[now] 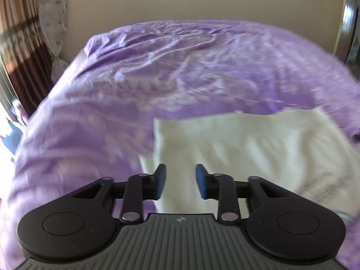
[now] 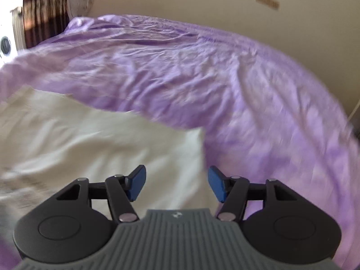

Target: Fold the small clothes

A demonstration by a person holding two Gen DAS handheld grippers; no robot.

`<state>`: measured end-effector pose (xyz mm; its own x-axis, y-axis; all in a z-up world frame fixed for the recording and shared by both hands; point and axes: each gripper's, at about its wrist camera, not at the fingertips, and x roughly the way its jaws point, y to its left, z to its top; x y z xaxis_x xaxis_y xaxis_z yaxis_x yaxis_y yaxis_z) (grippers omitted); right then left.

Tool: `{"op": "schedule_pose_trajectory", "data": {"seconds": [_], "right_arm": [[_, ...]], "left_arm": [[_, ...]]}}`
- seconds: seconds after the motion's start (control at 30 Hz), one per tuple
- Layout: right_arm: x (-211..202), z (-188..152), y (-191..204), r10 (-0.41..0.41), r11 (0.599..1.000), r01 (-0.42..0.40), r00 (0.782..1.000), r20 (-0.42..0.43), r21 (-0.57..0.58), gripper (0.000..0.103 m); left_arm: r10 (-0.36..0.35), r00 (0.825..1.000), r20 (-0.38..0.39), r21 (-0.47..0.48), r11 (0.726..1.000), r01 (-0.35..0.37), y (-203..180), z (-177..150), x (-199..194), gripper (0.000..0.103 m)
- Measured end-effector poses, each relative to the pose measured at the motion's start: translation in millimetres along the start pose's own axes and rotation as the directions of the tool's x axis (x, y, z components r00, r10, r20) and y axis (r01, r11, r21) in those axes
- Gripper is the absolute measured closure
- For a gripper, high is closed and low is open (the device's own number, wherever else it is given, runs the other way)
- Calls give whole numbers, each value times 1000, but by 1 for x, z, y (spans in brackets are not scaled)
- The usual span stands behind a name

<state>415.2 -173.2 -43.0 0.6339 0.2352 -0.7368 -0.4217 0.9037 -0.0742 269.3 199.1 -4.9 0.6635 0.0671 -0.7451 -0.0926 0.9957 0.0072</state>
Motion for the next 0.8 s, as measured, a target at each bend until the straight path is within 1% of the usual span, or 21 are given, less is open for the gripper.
{"op": "schedule_pose_trajectory", "data": {"seconds": [0.03,0.1,0.13,0.23,0.3,0.33,0.37,0.4,0.43,0.47,0.5,0.53,0.6,0.67,0.8], "right_arm": [[-13,-9,2,35,999,-34,999,-2,40,58],[-35,-29,7,94,991,-95,996,13,99,65],[-45,-40,11,106,987,-108,994,25,120,68],[-66,-72,24,118,978,-125,992,53,169,74],[-70,-91,29,80,980,-88,996,51,178,75],[-70,-100,30,58,981,-65,997,41,184,75],[-68,-108,28,42,979,-47,999,30,197,75],[-65,-115,24,24,975,-26,1000,13,221,79],[-62,-123,19,2,970,-1,1000,-4,245,85],[-58,-129,14,-20,965,25,1000,-21,259,87],[-54,-136,9,-30,962,40,999,-40,271,93],[-49,-143,6,-21,958,39,998,-63,284,98],[-39,-155,1,-3,949,36,995,-103,315,101],[-33,-159,-1,-4,948,42,993,-119,316,103],[-24,-165,-3,-5,947,51,990,-144,318,103]], "left_arm": [[-18,1000,10,-17,1000,18,-2,-9,-11,75],[-35,999,40,-45,998,36,-9,-28,-28,82],[-37,998,51,-66,997,40,-11,-36,-34,87],[-31,997,65,-114,993,38,-16,-64,-40,89],[-12,999,45,-125,992,18,-17,-78,-33,94],[-5,1000,29,-141,990,9,-14,-84,-29,97],[5,1000,13,-165,986,-3,-10,-90,-24,98],[15,1000,-4,-189,982,-16,-6,-94,-19,100],[21,1000,-18,-204,979,-24,-2,-99,-14,102],[30,999,-30,-211,977,-36,1,-103,-9,102],[38,998,-44,-214,976,-47,4,-108,-5,102],[49,997,-63,-215,975,-62,6,-112,0,102],[95,992,-83,-184,977,-109,5,-117,7,102],[150,984,-101,-146,976,-163,3,-123,14,101],[134,985,-109,-171,974,-152,13,-130,18,100]]}}
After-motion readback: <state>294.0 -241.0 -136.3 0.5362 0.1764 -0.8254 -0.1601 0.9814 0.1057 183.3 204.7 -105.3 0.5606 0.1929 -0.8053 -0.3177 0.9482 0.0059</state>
